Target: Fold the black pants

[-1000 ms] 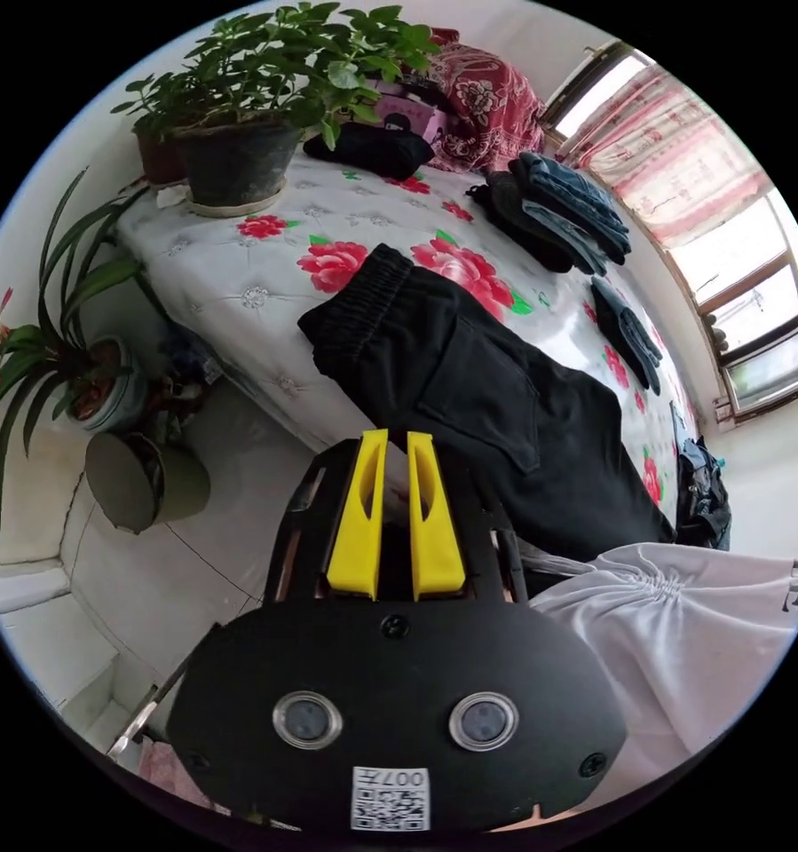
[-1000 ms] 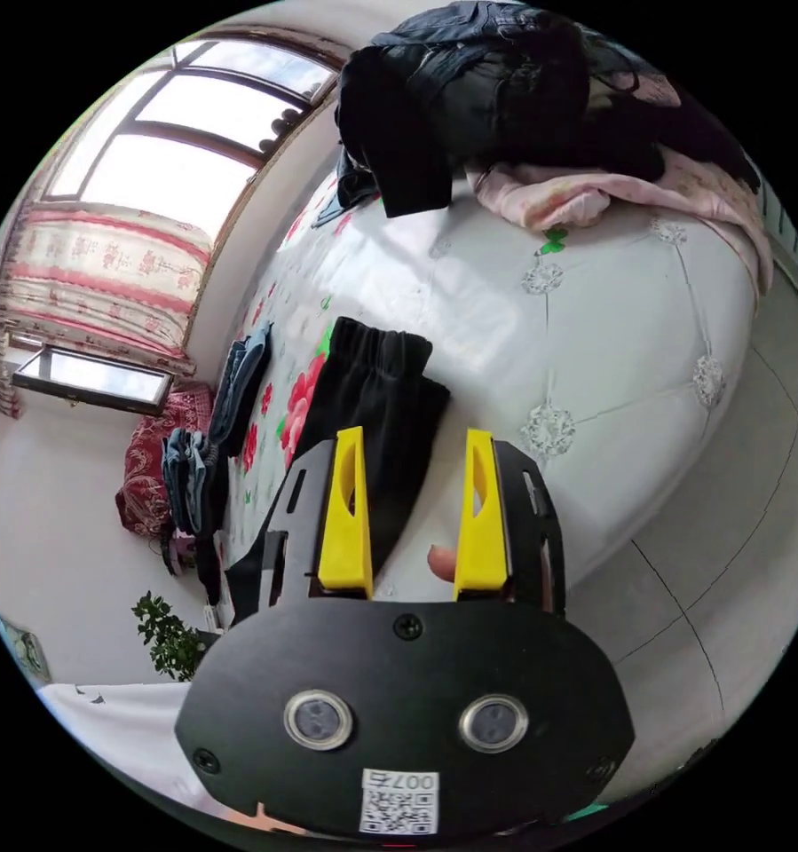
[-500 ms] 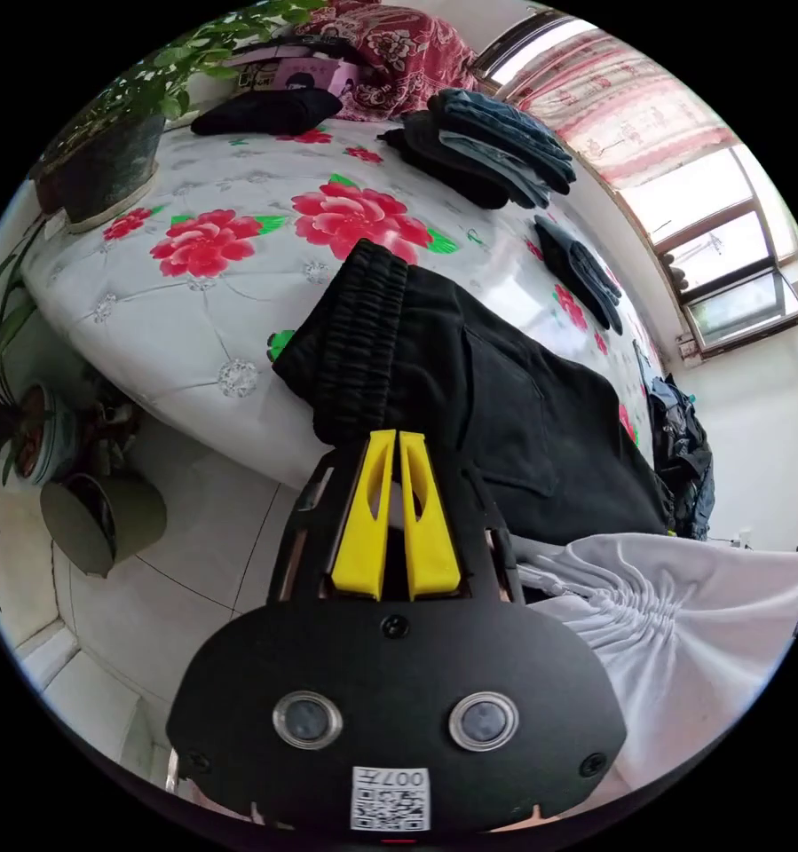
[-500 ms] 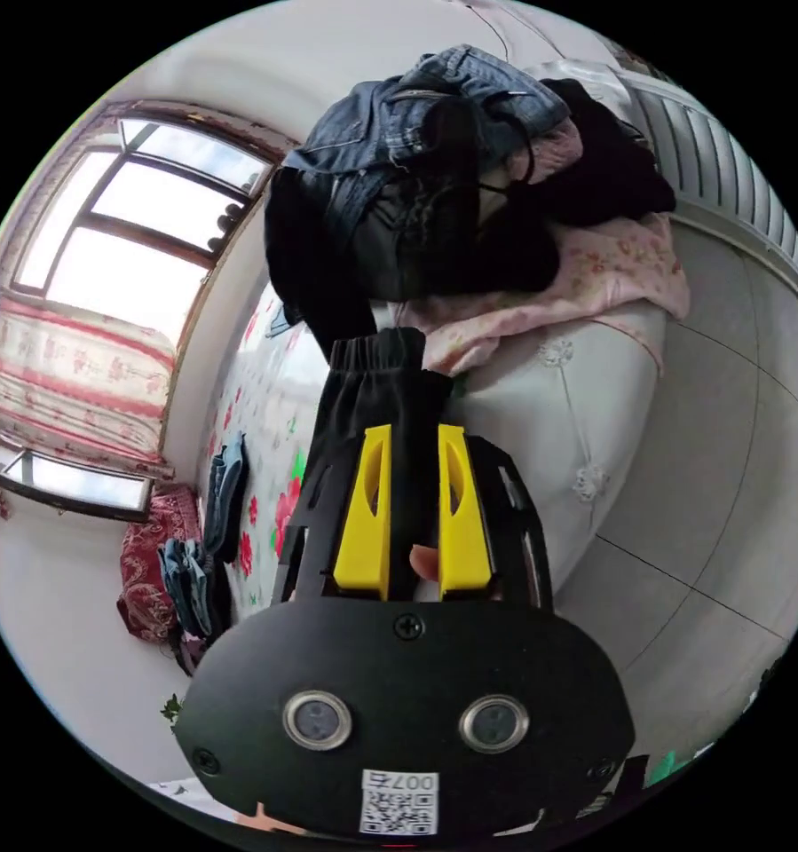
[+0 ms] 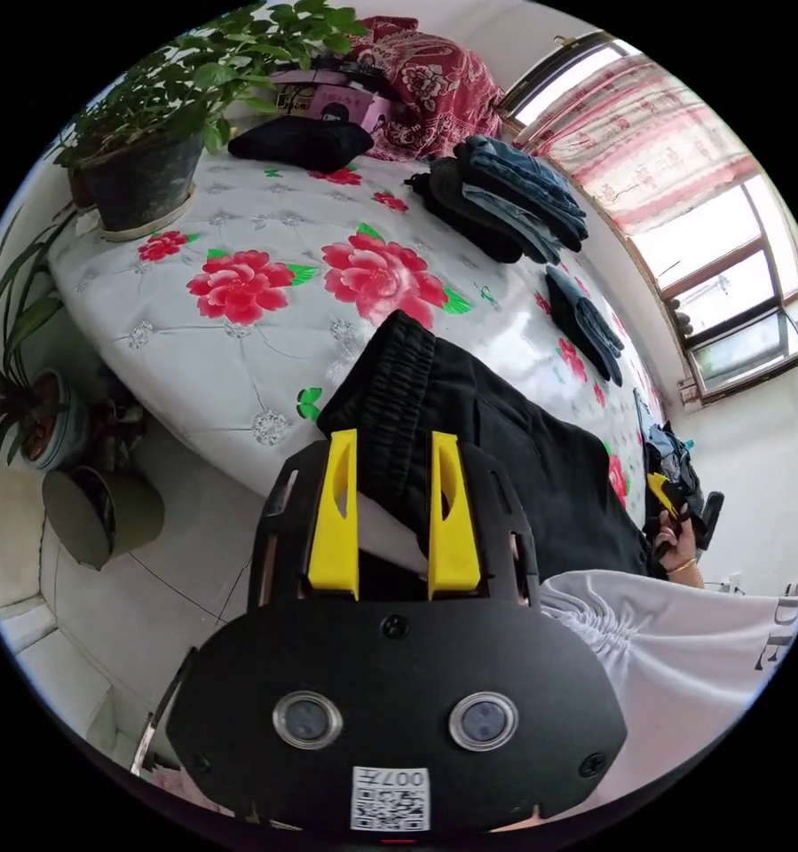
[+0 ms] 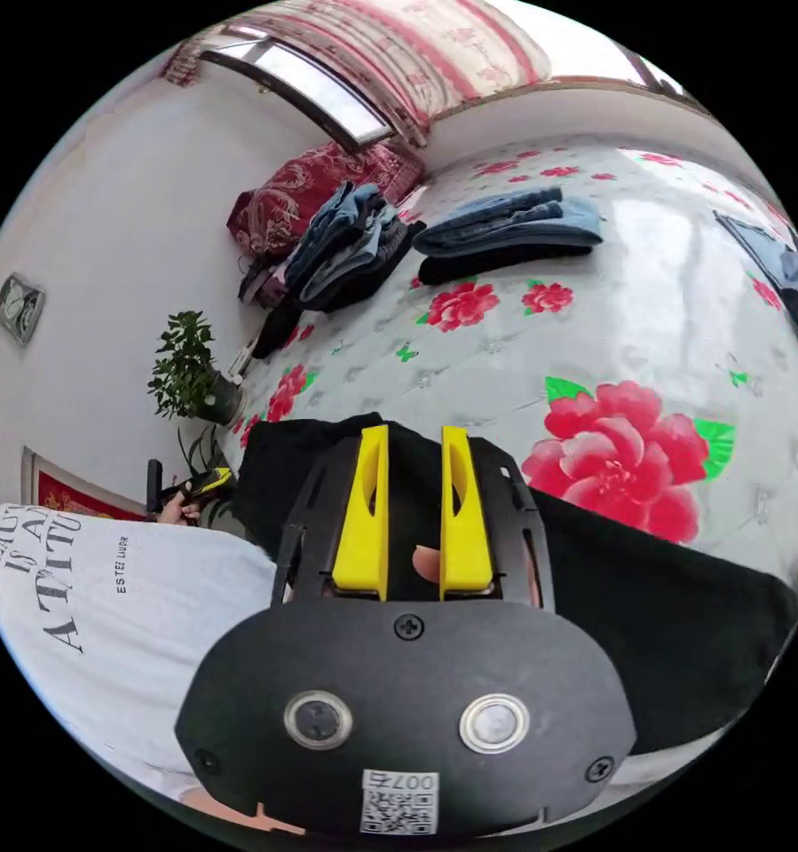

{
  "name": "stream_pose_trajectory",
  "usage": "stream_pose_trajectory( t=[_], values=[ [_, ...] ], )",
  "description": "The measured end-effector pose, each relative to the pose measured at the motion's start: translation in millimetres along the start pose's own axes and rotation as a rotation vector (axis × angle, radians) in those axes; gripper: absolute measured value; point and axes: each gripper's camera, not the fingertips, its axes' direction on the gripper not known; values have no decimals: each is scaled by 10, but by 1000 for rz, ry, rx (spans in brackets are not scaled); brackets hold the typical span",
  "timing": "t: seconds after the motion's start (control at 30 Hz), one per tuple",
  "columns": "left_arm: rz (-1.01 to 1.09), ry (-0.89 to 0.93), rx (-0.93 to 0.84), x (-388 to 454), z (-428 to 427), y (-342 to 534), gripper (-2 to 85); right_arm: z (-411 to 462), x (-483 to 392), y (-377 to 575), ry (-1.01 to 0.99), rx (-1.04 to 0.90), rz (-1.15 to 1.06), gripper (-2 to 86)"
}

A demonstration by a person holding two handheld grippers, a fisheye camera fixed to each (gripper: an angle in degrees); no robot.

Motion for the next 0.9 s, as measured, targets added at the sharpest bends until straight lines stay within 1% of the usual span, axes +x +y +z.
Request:
stream_pose_trajectory(
  t=[0.07, 0.13, 0.17, 0.2, 0.23, 0.27, 0.3, 0.33, 0.37, 0.43, 0.47, 0.5, 0.53, 0.57, 0.6, 0.67, 0.7, 0.77, 0.8, 0.87, 0.9],
  values=[
    [38, -44, -23, 100, 109, -36, 92, 587, -160, -473, 41, -172, -69, 68],
    [66, -101, -69, 159, 233, -60, 66, 995, -186, -722, 33, -284, -72, 64],
    [75, -172, -105, 190, 310, -70, 26, 1239, -168, -842, -9, -355, -45, 59],
    [95, -180, -116, 210, 328, -77, 6, 1349, -156, -889, -47, -388, -28, 57],
    [119, -177, -117, 240, 306, -96, 0, 1539, -138, -962, -127, -449, 7, 45],
    [135, -154, -97, 257, 224, -114, -5, 1645, -125, -1018, -159, -463, 33, 34],
    [143, -135, -76, 263, 158, -120, -6, 1650, -121, -1040, -166, -440, 36, 29],
    [152, -123, 6, 276, -43, -122, -8, 1598, -94, -1072, -173, -359, 49, 23],
    [165, -151, 87, 285, -254, -132, -8, 1517, -35, -1072, -190, -274, 76, 20],
    [181, -224, 139, 237, -423, -183, -9, 1451, 82, -1018, -205, -195, 136, 24],
    [187, -267, 126, 134, -382, -229, -8, 1448, 148, -968, -166, -173, 181, 33],
    [182, -269, 89, 54, -310, -258, -8, 1436, 180, -939, -140, -151, 205, 38],
    [124, -257, 2, -132, -150, -297, -7, 1380, 241, -880, -117, -101, 246, 45],
    [59, -208, -23, -269, -79, -285, -5, 1279, 300, -810, -115, -48, 293, 52],
    [37, -171, -13, -304, -83, -266, -4, 1213, 325, -767, -113, -20, 317, 56],
    [22, -62, 86, -293, -203, -136, 10, 859, 400, -508, -104, 93, 379, 72],
    [28, -50, 101, -271, -222, -105, 23, 752, 412, -417, -99, 124, 384, 75],
    [70, -8, 113, -180, -252, -18, 61, 308, 486, 53, -50, 226, 431, 88],
    [87, 0, 116, -159, -255, 0, 68, 191, 510, 197, -33, 252, 448, 91],
    [116, -10, 113, -141, -235, 53, 66, -322, 631, 874, 72, 386, 565, 100],
    [111, -8, 107, -156, -222, 54, 63, -451, 663, 1061, 102, 425, 605, 102]
  ],
)
